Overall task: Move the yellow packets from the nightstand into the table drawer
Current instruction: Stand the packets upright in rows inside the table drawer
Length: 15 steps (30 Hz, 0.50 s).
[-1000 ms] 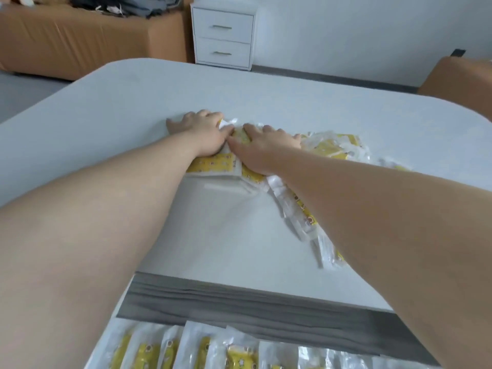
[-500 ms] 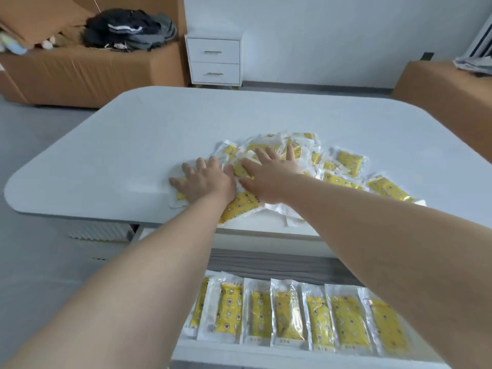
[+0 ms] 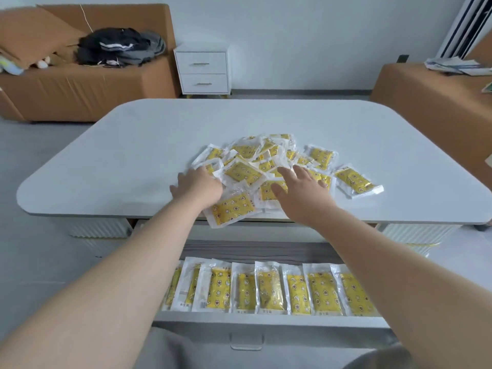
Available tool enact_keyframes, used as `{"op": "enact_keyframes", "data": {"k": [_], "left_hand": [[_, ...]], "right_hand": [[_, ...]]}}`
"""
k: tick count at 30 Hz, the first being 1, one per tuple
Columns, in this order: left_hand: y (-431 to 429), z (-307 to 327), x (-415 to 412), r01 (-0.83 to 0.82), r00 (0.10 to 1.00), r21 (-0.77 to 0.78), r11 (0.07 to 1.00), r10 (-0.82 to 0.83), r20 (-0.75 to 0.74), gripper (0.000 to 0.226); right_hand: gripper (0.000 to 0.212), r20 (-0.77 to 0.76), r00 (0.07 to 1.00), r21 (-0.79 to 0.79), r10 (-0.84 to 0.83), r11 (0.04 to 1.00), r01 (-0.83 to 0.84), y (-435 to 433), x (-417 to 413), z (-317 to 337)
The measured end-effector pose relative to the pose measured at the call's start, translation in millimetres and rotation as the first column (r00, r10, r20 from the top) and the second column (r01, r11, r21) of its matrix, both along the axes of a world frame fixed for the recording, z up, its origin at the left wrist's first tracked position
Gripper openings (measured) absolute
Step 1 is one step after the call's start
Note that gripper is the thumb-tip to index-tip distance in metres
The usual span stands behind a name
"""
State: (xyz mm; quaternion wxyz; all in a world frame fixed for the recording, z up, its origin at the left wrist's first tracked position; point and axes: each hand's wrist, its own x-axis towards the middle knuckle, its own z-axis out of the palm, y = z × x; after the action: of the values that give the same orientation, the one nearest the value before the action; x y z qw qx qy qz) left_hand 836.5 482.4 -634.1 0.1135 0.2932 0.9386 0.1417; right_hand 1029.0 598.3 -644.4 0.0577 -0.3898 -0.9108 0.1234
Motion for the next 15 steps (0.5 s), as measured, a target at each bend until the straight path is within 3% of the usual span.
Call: {"op": "enact_keyframes", "data": {"k": [5,10,15], "left_hand": [[-28.6,11.1,59.3,0.195,0.980,-0.023,0.980,-0.194,0.037,0.024],[-35.9,6.8,90.1,0.356,0.927,-0.086,0.931,-0.363,-0.098,0.032],[-25.9,9.9,71.4,0.424,0.899,-0.048,0.904,-0.427,-0.101,0.044]], "right_hand": [[0.053,-0.100,0.995,0.014,-0.010,1.000,0.011,-4.0,22.9,-11.3],[0.049,-0.058,0.998,0.069,0.031,0.997,-0.027,0.8,31.0,-7.2],[0.055,-0.052,0.994,0.093,0.100,0.991,-0.095,7.0,23.7,-20.0]]}}
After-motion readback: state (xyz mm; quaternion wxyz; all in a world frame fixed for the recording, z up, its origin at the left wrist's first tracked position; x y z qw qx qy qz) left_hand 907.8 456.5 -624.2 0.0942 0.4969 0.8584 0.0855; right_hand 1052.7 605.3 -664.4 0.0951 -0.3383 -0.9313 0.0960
